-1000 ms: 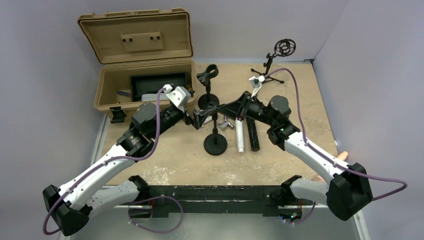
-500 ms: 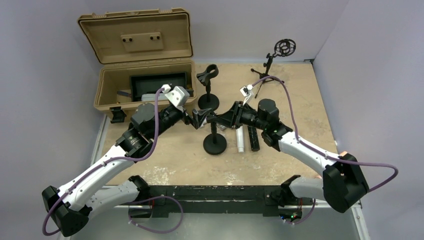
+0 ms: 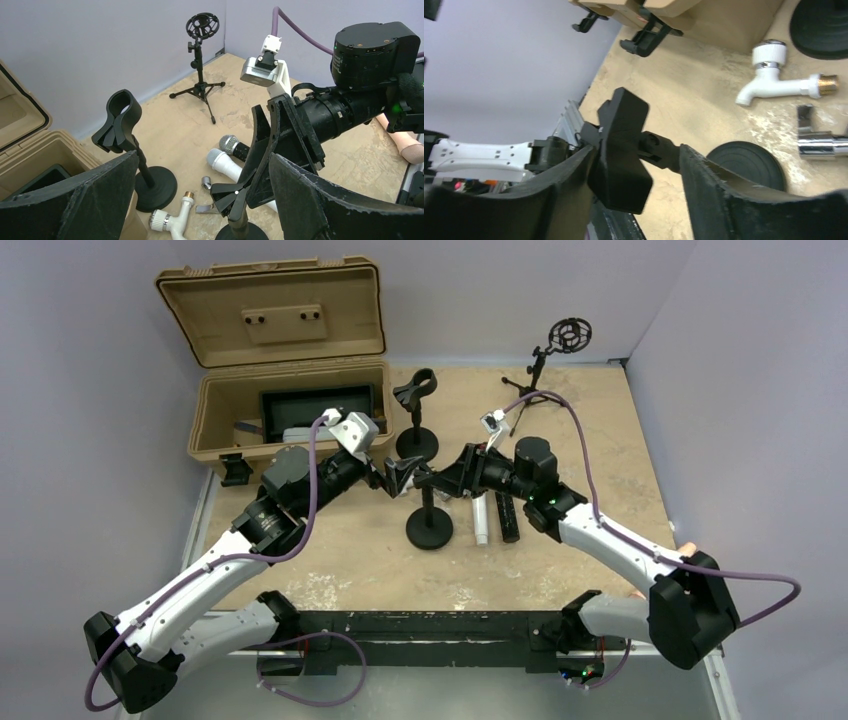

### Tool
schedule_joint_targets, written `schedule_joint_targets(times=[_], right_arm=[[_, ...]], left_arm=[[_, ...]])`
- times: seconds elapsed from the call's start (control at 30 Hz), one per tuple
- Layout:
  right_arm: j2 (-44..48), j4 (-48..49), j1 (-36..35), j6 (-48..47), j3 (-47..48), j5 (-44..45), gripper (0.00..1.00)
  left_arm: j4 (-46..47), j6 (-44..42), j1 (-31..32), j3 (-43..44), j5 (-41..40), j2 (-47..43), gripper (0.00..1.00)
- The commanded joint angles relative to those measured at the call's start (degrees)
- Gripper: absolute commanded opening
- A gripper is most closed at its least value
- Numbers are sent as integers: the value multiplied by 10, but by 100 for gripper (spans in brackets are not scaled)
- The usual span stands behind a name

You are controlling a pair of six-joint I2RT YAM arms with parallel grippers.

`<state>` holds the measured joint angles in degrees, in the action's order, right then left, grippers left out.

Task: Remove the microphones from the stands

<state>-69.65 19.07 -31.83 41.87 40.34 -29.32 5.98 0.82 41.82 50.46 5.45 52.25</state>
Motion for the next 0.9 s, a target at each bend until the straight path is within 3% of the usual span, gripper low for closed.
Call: schedule_joint_targets(times=[0.0, 0.17, 0.27, 0.63, 0.87], right_arm=[[14, -67, 1, -49, 47, 55, 67], [31, -120, 1, -93, 95, 107, 87], [41, -145, 1, -117, 123, 134, 92], [137, -211, 2, -197, 199, 321, 98], [233, -211, 2, -237, 209, 451, 99]], left_arm=[[25, -6, 2, -4, -13, -12, 100], [30, -6, 2, -8, -25, -15, 100], [32, -6, 2, -10, -35, -21, 100], [22, -35, 2, -12, -127, -62, 100], [-69, -35, 1, 12, -247, -130, 100]])
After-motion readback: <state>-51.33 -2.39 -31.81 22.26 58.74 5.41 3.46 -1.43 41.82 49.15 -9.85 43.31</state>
